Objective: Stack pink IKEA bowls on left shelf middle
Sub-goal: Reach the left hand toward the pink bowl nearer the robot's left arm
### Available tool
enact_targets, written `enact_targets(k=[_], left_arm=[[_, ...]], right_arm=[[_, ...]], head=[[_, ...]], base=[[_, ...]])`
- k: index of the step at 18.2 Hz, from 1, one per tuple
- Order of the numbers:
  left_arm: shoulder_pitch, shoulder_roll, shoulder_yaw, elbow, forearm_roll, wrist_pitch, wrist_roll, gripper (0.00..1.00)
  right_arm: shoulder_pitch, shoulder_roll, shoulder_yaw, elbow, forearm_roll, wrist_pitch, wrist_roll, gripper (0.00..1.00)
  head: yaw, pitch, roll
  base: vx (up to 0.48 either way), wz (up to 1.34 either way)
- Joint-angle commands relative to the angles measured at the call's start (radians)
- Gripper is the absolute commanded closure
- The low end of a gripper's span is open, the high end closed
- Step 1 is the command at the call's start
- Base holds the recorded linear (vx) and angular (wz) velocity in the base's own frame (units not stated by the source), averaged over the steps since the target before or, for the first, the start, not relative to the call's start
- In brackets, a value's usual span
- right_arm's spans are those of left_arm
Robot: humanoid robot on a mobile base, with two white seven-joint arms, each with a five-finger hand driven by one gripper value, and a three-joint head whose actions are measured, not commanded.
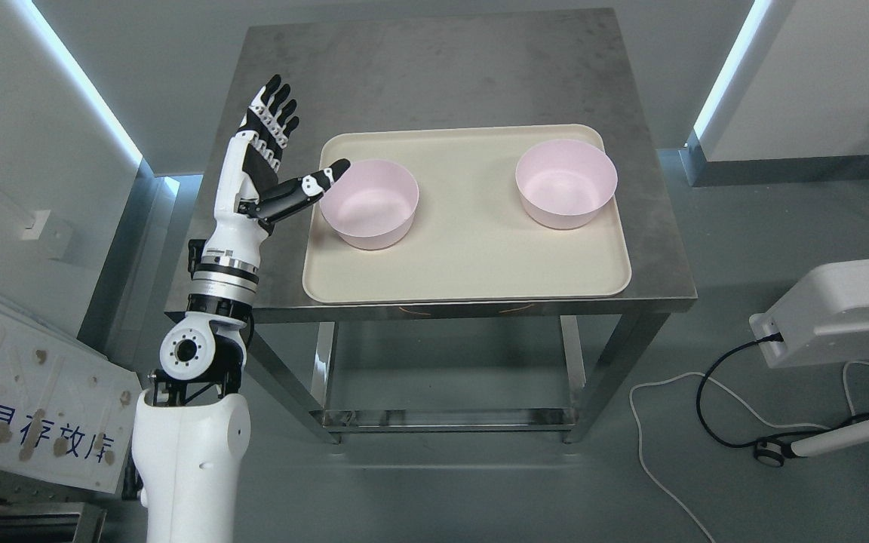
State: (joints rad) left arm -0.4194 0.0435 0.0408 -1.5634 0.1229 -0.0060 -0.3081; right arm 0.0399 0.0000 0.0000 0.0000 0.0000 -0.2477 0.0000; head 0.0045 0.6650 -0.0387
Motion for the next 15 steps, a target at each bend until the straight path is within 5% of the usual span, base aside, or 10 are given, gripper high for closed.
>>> enact_targets(k=[1,5,8,15], left_arm=[[-0.169,0.163,-0.039,0.242,-0.113,0.029,-0.143,0.01],[-0.179,0.173,-0.029,0.263,-0.149,0.032,-0.149,0.0],[-0.183,0.187,-0.038,0.263,-0.149,0.038,-0.222,0.14],[-0.214,0.187,-0.082,0.279,-0.173,0.083,-0.335,0.25]], right_arm=[[0.0,-0.017,-0.005,-0.017,-0.002,0.001,0.0,0.0],[0.0,-0.017,-0.005,-0.017,-0.002,0.001,0.0,0.0],[0.0,-0.017,-0.005,-0.017,-0.002,0.001,0.0,0.0],[0.0,-0.017,-0.005,-0.017,-0.002,0.001,0.0,0.0]], head=[[0.0,0.0,0.0],[0.0,0.0,0.0],[0.0,0.0,0.0],[0.0,0.0,0.0]], base=[[-0.001,-0.01],[0.0,0.0],[0.0,0.0],[0.0,0.0]])
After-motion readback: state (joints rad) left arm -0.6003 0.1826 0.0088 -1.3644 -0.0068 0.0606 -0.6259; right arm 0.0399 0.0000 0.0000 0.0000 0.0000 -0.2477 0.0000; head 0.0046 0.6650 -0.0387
